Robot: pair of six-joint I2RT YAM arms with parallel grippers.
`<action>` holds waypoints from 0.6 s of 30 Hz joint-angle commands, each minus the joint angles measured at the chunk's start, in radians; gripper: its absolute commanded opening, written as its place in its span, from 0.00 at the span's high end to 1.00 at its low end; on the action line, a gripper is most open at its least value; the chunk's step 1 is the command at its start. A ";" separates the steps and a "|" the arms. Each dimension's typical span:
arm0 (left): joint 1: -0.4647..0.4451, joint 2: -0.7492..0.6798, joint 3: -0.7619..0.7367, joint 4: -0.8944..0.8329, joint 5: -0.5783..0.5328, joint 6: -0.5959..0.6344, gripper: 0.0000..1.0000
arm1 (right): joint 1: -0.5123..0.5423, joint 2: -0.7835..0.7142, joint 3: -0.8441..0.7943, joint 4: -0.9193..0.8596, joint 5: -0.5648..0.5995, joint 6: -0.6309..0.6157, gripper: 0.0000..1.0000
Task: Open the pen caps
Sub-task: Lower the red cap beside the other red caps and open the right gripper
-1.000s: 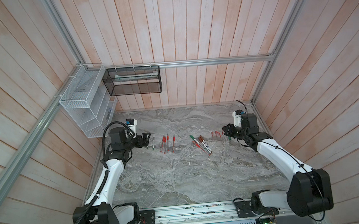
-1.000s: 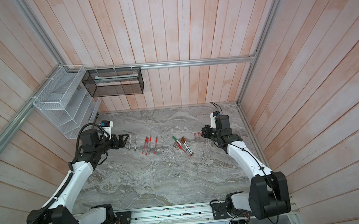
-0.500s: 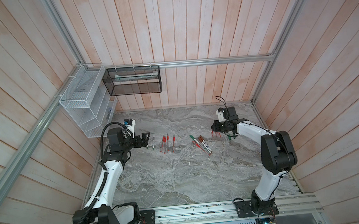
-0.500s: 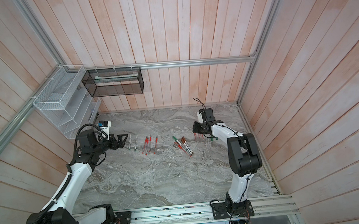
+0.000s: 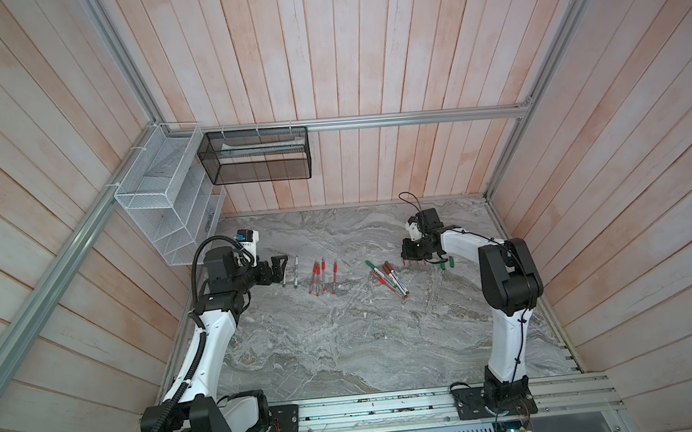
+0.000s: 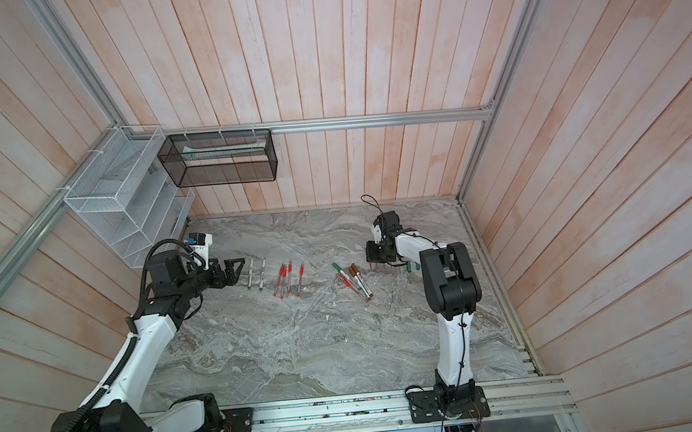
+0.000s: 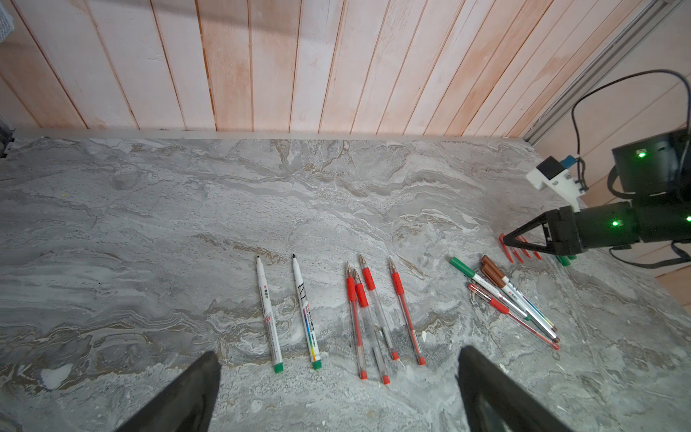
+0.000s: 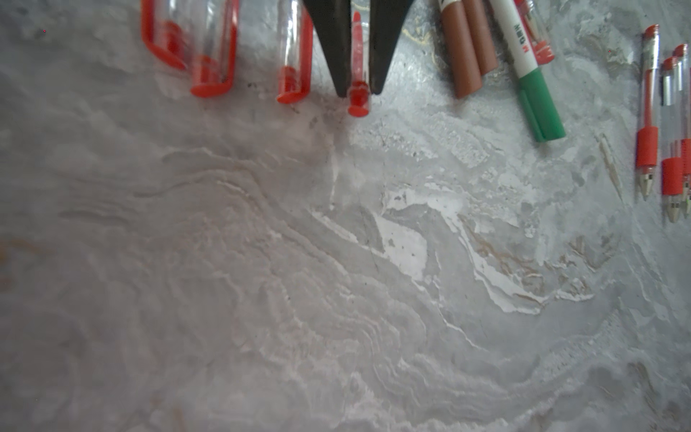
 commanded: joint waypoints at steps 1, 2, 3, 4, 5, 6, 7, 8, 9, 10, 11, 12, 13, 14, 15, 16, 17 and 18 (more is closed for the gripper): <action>0.007 -0.013 -0.015 0.009 0.032 0.001 0.00 | 0.013 0.032 0.040 -0.061 0.015 -0.024 1.00; 0.011 -0.010 -0.008 0.000 0.029 -0.004 0.00 | 0.019 0.033 0.044 -0.070 0.021 -0.027 1.00; 0.014 -0.009 -0.004 -0.001 0.026 -0.009 0.00 | 0.024 0.031 0.043 -0.072 0.030 -0.032 1.00; 0.014 -0.010 -0.004 0.003 0.024 -0.010 0.00 | 0.027 0.031 0.041 -0.072 0.039 -0.037 1.00; 0.014 -0.014 -0.013 0.012 0.027 -0.010 0.00 | 0.028 0.033 0.042 -0.075 0.049 -0.041 1.00; 0.014 -0.016 -0.020 0.021 0.032 -0.008 0.00 | 0.028 0.038 0.046 -0.079 0.061 -0.043 0.99; 0.013 -0.016 -0.022 0.021 0.034 -0.006 0.00 | 0.028 0.044 0.050 -0.091 0.071 -0.045 0.98; 0.015 -0.016 -0.018 0.013 0.035 -0.004 0.00 | 0.028 0.048 0.064 -0.112 0.081 -0.046 0.96; 0.018 -0.014 -0.012 0.002 0.034 -0.007 0.00 | 0.030 0.050 0.074 -0.128 0.087 -0.050 0.95; 0.020 -0.013 -0.006 -0.002 0.030 -0.011 0.00 | 0.030 0.045 0.075 -0.131 0.093 -0.052 0.94; 0.019 -0.013 -0.007 0.000 0.031 -0.013 0.00 | 0.030 0.036 0.070 -0.124 0.100 -0.057 0.92; 0.020 -0.015 -0.014 0.013 0.034 -0.015 0.00 | 0.030 0.028 0.066 -0.120 0.111 -0.061 0.91; 0.019 -0.016 -0.022 0.026 0.039 -0.016 0.00 | 0.030 0.027 0.069 -0.123 0.120 -0.064 0.89; 0.020 -0.019 -0.024 0.027 0.044 -0.016 0.00 | 0.030 0.026 0.079 -0.133 0.130 -0.066 0.88; 0.020 -0.018 -0.023 0.019 0.044 -0.016 0.00 | 0.029 0.028 0.094 -0.156 0.132 -0.067 0.86; 0.022 -0.016 -0.017 0.009 0.043 -0.015 0.00 | 0.030 0.028 0.107 -0.171 0.126 -0.067 0.85; 0.025 -0.014 -0.010 0.000 0.038 -0.016 0.00 | 0.031 0.020 0.112 -0.177 0.118 -0.069 0.84; 0.025 -0.013 -0.007 0.001 0.034 -0.019 0.00 | 0.031 0.010 0.110 -0.173 0.111 -0.069 0.82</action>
